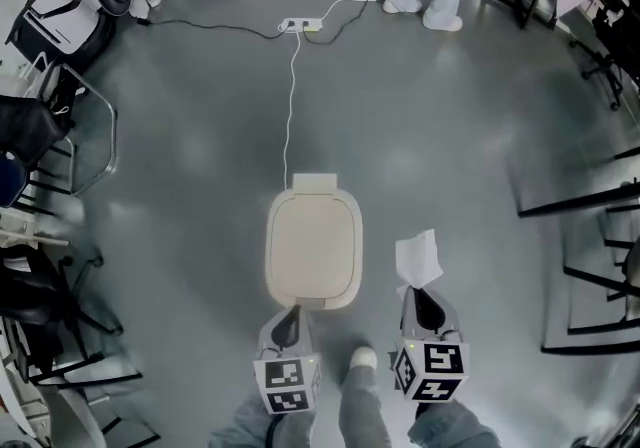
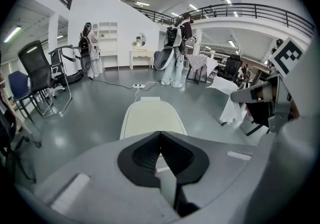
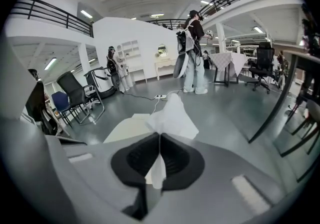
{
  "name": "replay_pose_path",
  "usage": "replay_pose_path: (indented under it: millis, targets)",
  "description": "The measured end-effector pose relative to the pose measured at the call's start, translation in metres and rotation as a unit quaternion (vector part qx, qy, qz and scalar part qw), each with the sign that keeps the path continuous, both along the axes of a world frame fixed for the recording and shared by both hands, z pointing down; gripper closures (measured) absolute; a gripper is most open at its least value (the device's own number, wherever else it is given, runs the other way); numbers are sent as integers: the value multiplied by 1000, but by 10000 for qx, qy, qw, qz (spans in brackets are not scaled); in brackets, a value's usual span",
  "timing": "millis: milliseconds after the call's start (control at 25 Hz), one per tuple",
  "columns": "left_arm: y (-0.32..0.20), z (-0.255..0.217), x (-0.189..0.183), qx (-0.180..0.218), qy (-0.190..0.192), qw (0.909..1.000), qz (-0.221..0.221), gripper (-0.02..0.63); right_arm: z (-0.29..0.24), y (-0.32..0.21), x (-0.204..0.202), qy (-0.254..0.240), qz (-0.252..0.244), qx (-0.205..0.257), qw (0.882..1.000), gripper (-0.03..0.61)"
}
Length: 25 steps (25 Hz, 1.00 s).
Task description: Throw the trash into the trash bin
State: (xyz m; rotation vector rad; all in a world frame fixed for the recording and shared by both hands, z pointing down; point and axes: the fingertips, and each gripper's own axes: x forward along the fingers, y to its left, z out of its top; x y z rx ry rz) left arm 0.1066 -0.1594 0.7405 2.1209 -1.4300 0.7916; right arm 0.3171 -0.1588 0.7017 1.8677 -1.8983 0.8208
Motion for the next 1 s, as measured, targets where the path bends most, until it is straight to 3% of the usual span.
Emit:
replay_pose_path:
  millis: [400,840,1000]
  targets:
    - [16,70,9,-694,-276,9972,100,606,28,8,7,-138,56,-297,9994,566]
    - [14,100,5,-902,-626,9938,196,606,32,0,5,-154,-64,-378,9991,567]
    - [15,104,4,-928,-514,9942,158,605,34,-3,7,-146,-38,-412,9990,566]
